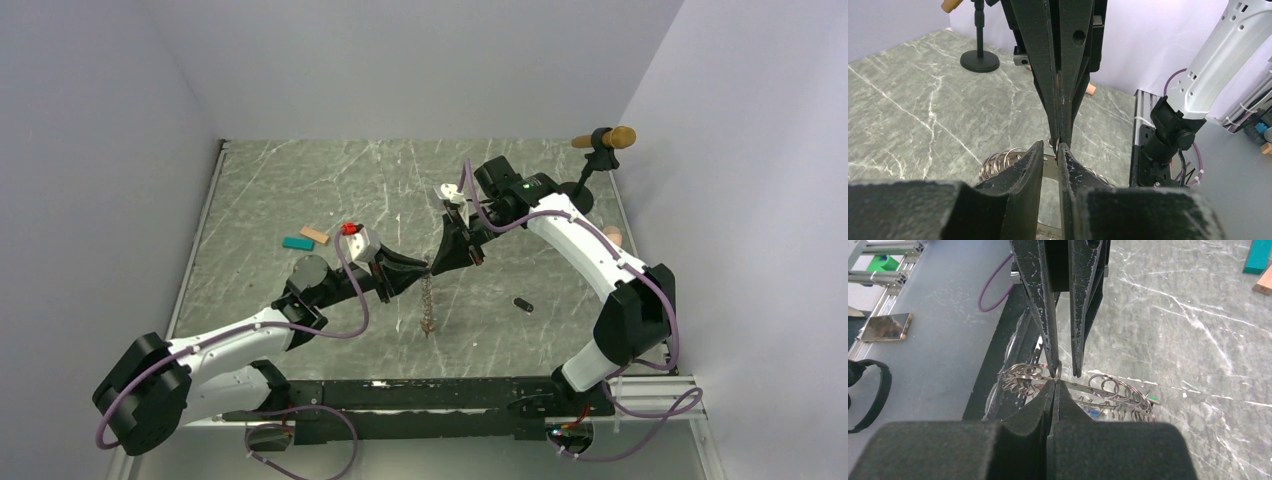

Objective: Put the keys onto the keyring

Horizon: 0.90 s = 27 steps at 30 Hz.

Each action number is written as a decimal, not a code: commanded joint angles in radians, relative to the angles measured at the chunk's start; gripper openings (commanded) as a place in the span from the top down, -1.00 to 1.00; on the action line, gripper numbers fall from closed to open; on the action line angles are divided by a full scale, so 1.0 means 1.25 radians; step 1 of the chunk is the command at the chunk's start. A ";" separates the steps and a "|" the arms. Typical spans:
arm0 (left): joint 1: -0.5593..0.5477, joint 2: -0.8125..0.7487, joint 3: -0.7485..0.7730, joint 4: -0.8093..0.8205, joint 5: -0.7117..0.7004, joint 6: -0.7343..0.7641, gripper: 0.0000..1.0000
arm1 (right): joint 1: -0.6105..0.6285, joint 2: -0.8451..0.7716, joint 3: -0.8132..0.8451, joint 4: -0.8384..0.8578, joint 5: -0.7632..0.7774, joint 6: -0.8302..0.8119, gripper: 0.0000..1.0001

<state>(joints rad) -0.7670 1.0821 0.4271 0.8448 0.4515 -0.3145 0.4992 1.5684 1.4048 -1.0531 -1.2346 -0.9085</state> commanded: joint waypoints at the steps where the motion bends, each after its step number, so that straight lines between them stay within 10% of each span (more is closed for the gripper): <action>1: 0.005 -0.019 0.029 -0.012 0.007 0.019 0.55 | 0.002 -0.015 0.010 -0.002 -0.031 -0.016 1.00; 27: 0.008 -0.011 0.039 -0.013 0.025 0.017 0.73 | 0.003 -0.013 0.008 -0.004 -0.036 -0.019 1.00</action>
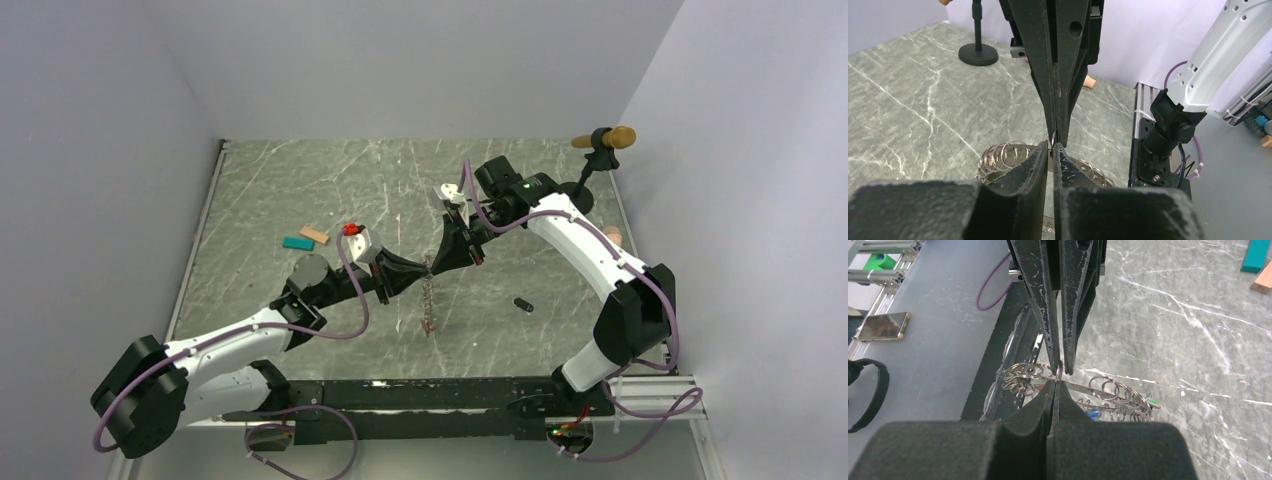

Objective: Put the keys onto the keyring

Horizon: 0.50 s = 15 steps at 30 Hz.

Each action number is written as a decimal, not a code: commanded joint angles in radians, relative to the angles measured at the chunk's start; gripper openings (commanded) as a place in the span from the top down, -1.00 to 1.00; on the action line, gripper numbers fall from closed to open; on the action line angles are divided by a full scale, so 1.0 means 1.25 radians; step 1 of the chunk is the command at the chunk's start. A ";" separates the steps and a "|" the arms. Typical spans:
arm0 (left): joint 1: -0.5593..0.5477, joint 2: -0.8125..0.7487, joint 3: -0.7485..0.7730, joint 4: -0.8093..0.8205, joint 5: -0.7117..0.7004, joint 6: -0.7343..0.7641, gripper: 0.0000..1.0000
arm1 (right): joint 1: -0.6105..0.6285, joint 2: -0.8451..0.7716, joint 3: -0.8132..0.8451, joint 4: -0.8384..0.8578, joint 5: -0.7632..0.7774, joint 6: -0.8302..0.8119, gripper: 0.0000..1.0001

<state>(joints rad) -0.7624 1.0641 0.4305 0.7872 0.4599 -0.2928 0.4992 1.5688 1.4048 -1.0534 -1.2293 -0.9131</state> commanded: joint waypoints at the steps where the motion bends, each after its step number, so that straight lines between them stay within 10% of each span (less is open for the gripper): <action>1: 0.004 0.005 0.037 0.034 0.020 0.000 0.80 | 0.003 -0.013 0.007 -0.004 -0.040 -0.016 1.00; 9: 0.004 0.004 0.037 0.030 0.021 0.002 0.99 | 0.003 -0.013 0.008 -0.004 -0.041 -0.016 1.00; 15: 0.005 0.006 0.037 0.024 0.016 0.002 0.65 | 0.002 -0.013 0.008 -0.005 -0.042 -0.016 1.00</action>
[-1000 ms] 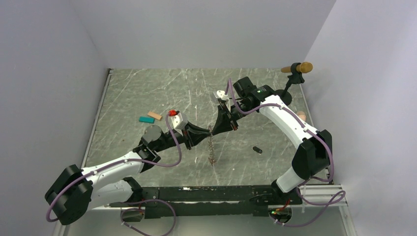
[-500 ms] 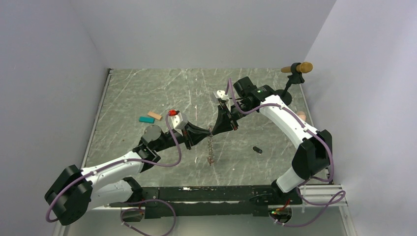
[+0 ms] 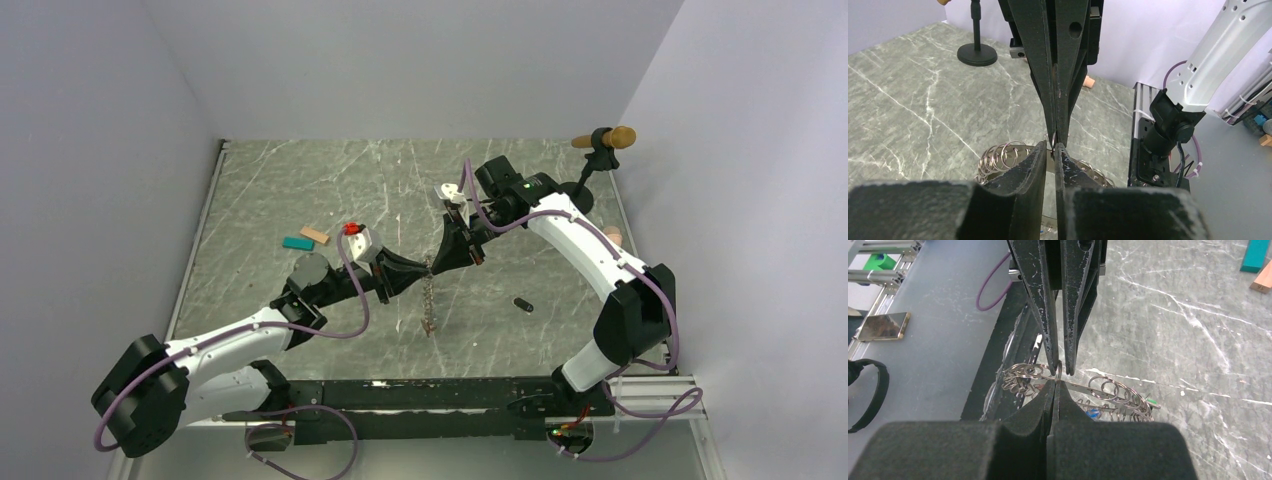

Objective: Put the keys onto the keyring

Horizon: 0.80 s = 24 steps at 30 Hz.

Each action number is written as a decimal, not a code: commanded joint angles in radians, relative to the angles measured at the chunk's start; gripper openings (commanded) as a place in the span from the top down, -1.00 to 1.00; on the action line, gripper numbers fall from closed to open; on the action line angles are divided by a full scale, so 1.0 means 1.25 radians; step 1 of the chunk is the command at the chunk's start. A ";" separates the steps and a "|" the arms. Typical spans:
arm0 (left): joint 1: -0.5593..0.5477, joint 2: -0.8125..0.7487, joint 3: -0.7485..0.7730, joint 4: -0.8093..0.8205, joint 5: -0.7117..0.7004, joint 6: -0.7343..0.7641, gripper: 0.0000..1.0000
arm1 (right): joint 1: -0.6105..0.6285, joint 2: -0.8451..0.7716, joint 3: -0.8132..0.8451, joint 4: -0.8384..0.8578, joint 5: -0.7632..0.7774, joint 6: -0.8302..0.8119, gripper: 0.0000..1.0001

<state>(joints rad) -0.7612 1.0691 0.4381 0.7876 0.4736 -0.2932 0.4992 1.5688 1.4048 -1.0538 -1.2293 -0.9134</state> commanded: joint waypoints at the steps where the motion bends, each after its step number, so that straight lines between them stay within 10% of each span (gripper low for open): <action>1: 0.004 0.003 0.031 0.025 0.005 0.003 0.63 | 0.002 -0.012 0.008 -0.004 -0.042 -0.015 1.00; 24: 0.003 0.016 0.040 0.017 0.018 0.005 0.75 | 0.002 -0.012 0.008 -0.007 -0.043 -0.019 1.00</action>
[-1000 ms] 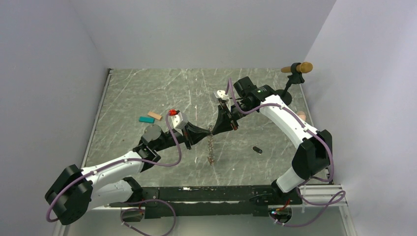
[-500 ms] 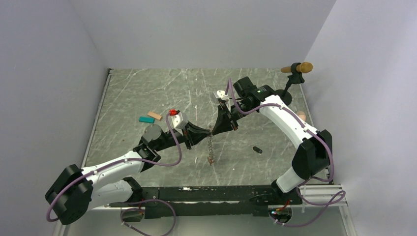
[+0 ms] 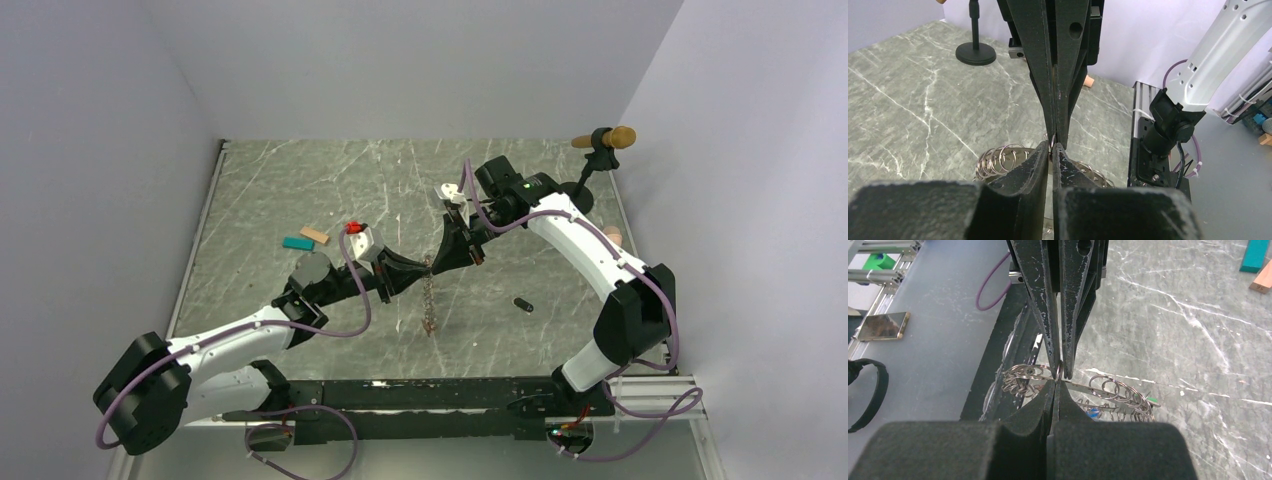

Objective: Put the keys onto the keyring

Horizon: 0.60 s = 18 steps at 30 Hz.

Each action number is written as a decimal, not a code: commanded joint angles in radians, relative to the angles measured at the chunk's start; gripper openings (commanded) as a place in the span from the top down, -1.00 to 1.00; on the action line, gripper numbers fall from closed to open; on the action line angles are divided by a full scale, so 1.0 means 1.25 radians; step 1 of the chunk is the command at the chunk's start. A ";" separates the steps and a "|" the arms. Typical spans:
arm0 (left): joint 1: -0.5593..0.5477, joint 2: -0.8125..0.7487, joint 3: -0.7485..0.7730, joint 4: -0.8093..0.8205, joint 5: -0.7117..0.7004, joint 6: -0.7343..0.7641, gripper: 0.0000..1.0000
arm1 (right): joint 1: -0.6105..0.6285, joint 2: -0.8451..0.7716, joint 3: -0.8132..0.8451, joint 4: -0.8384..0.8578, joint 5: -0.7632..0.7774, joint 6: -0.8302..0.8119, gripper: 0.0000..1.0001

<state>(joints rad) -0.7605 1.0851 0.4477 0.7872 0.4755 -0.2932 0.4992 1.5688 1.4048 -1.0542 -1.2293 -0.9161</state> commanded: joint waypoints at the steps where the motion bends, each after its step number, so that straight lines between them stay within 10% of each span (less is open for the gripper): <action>1: 0.003 0.004 0.032 0.017 0.016 0.006 0.77 | 0.002 -0.011 0.008 -0.008 -0.043 -0.017 1.00; 13: 0.003 -0.020 0.014 0.033 0.001 0.011 1.00 | 0.003 -0.011 0.008 -0.007 -0.043 -0.016 1.00; 18: 0.003 -0.042 0.003 0.037 -0.010 0.014 1.00 | 0.003 -0.012 0.011 -0.018 -0.041 -0.024 0.43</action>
<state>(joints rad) -0.7605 1.0725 0.4469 0.7795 0.4767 -0.2909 0.4992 1.5688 1.4048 -1.0561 -1.2369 -0.9176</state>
